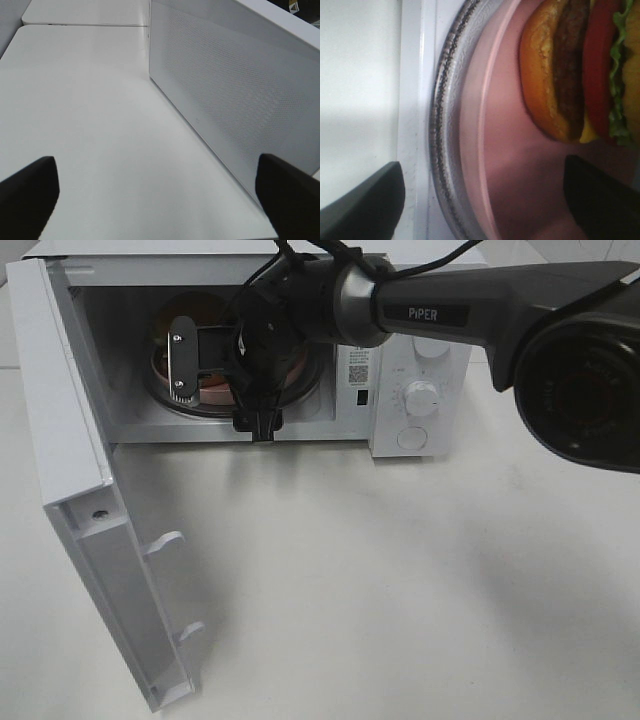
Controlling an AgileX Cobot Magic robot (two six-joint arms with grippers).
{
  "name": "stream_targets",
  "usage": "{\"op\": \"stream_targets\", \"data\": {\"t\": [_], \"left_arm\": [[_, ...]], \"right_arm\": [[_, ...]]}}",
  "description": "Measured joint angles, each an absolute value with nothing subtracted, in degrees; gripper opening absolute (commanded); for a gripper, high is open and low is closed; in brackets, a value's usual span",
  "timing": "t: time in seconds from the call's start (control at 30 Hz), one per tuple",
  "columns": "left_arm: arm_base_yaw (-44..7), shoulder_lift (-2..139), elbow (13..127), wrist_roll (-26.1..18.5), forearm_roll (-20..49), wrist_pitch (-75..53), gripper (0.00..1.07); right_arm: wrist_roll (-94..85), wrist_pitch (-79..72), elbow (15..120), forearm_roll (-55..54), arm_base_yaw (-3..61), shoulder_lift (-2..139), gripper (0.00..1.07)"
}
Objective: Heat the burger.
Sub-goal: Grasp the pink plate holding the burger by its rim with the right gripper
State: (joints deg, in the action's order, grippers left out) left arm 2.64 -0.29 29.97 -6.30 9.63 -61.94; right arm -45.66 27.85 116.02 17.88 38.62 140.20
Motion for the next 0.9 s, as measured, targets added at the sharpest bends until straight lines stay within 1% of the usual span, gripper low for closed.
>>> {"op": "stream_targets", "data": {"t": [0.2,0.27,0.37,0.43,0.5,0.53,0.57,0.6,0.63,0.67,0.7,0.73,0.77,0.8,0.83,0.87,0.9], "left_arm": [[2.6,-0.3,30.0,-6.3,9.6,-61.9,1.00],[2.6,-0.3,30.0,-6.3,9.6,-61.9,1.00],[2.6,-0.3,30.0,-6.3,9.6,-61.9,1.00],[2.6,-0.3,30.0,-6.3,9.6,-61.9,1.00],[2.6,-0.3,30.0,-6.3,9.6,-61.9,1.00],[2.6,-0.3,30.0,-6.3,9.6,-61.9,1.00],[2.6,-0.3,30.0,-6.3,9.6,-61.9,1.00],[2.6,-0.3,30.0,-6.3,9.6,-61.9,1.00],[2.6,-0.3,30.0,-6.3,9.6,-61.9,1.00],[2.6,-0.3,30.0,-6.3,9.6,-61.9,1.00],[2.6,-0.3,30.0,-6.3,9.6,-61.9,1.00],[2.6,-0.3,30.0,-6.3,9.6,-61.9,1.00],[2.6,-0.3,30.0,-6.3,9.6,-61.9,1.00],[2.6,-0.3,30.0,-6.3,9.6,-61.9,1.00],[2.6,-0.3,30.0,-6.3,9.6,-61.9,1.00],[2.6,-0.3,30.0,-6.3,9.6,-61.9,1.00],[2.6,-0.3,30.0,-6.3,9.6,-61.9,1.00]], "right_arm": [[-45.7,27.5,117.8,16.9,38.3,142.2,0.80],[-45.8,26.5,118.4,15.8,38.3,143.1,0.73],[-45.8,26.3,118.5,15.8,38.3,143.2,0.71],[-45.9,26.4,118.8,14.2,38.3,143.4,0.67],[-45.9,26.2,118.8,13.7,38.3,143.4,0.66],[-45.9,25.8,118.8,12.7,38.3,143.4,0.61],[-45.9,25.8,118.8,12.7,38.3,143.4,0.61],[-46.0,25.7,118.8,12.3,38.4,143.4,0.57],[-46.0,25.8,118.8,11.6,38.4,143.4,0.47],[-46.0,25.8,118.8,11.6,38.4,143.4,0.47],[-46.0,26.0,118.8,11.1,38.4,143.4,0.40],[-45.9,26.6,118.8,9.9,38.5,143.5,0.27],[-45.9,26.6,118.8,9.9,38.5,143.5,0.27],[-45.9,26.9,118.8,9.3,38.5,143.5,0.21],[-45.8,27.3,118.8,7.7,38.6,143.5,0.09],[-45.8,27.3,118.8,7.7,38.6,143.5,0.09],[-45.7,25.2,118.8,6.0,38.8,143.5,0.01]]}}
